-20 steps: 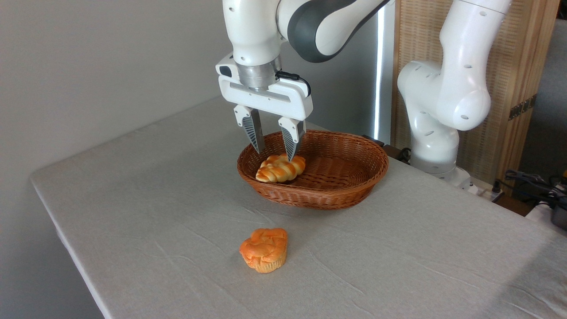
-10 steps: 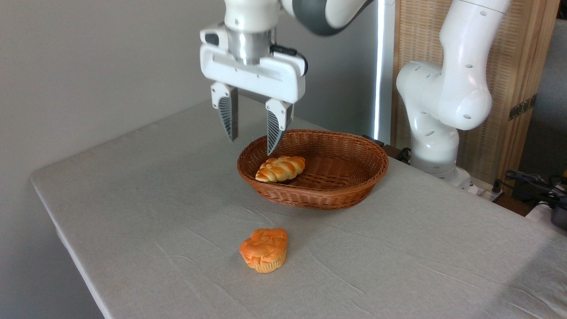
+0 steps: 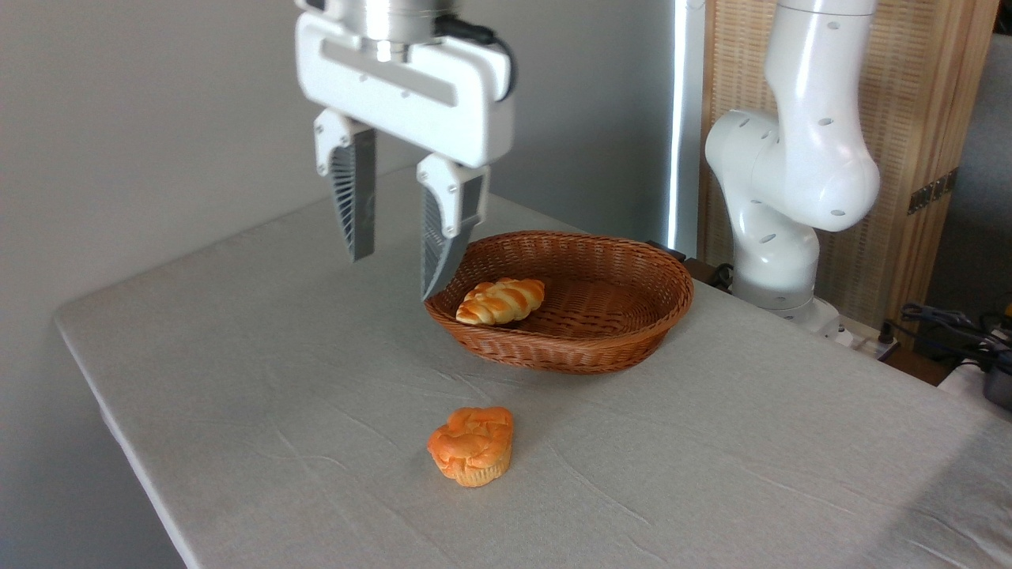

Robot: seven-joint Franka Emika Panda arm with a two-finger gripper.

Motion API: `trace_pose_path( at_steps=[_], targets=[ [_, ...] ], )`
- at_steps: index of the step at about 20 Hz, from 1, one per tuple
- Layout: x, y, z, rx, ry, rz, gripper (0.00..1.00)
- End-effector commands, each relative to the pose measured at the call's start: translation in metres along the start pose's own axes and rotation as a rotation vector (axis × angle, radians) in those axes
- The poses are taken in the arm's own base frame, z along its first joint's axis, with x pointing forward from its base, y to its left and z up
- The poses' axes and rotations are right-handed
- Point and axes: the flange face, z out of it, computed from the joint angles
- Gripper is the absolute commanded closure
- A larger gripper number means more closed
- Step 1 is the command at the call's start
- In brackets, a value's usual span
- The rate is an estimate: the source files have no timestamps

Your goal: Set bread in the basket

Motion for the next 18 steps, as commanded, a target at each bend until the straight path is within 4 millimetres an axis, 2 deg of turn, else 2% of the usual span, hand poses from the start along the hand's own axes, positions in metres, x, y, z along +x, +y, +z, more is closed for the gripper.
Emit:
trace_pose_path(
  at_steps=[1, 5, 8, 14, 18],
  targets=[
    [0.025, -0.003, 0.004, 0.024, -0.102, 0.073, 0.00],
    [0.027, 0.008, 0.008, -0.001, -0.137, 0.093, 0.00],
    [0.030, 0.025, 0.017, -0.039, -0.192, 0.147, 0.00],
    [0.028, 0.022, 0.017, -0.035, -0.194, 0.142, 0.00],
    [0.033, 0.032, 0.017, -0.032, -0.197, 0.165, 0.00]
  ],
)
